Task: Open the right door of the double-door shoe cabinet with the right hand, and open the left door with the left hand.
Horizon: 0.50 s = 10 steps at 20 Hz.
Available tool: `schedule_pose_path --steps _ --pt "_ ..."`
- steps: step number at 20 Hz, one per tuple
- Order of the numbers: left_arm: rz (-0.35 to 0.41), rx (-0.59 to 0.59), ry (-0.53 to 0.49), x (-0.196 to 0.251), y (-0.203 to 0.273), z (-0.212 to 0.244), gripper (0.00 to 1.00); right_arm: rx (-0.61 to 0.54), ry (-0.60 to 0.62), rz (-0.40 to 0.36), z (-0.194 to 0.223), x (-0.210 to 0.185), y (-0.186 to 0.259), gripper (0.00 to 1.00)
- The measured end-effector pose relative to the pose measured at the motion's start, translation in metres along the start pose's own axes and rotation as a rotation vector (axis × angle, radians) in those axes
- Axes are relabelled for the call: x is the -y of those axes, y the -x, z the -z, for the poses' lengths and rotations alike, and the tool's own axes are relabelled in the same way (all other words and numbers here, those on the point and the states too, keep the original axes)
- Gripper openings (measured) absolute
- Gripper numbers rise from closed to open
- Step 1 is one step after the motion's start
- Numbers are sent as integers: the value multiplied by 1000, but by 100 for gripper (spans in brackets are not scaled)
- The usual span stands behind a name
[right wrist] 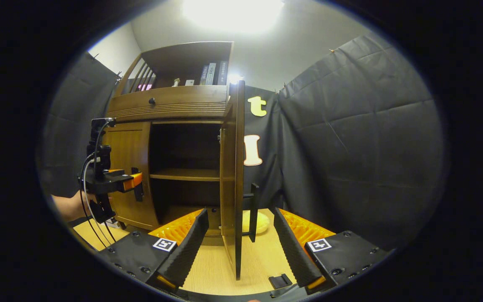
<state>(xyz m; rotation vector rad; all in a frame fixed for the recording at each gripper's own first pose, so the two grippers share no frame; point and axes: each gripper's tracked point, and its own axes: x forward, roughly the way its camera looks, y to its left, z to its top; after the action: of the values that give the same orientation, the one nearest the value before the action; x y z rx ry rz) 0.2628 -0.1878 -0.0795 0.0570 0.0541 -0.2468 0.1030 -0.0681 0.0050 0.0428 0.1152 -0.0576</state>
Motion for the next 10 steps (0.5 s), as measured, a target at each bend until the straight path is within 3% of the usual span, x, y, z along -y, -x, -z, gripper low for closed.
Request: schedule_pose_path --steps 5,10 --pt "14 -54 -14 -3 -20 24 95 -18 0 -9 6 -6 -7 97" --pt "20 -86 6 -1 -33 36 54 -21 20 -41 5 -18 -15 98"
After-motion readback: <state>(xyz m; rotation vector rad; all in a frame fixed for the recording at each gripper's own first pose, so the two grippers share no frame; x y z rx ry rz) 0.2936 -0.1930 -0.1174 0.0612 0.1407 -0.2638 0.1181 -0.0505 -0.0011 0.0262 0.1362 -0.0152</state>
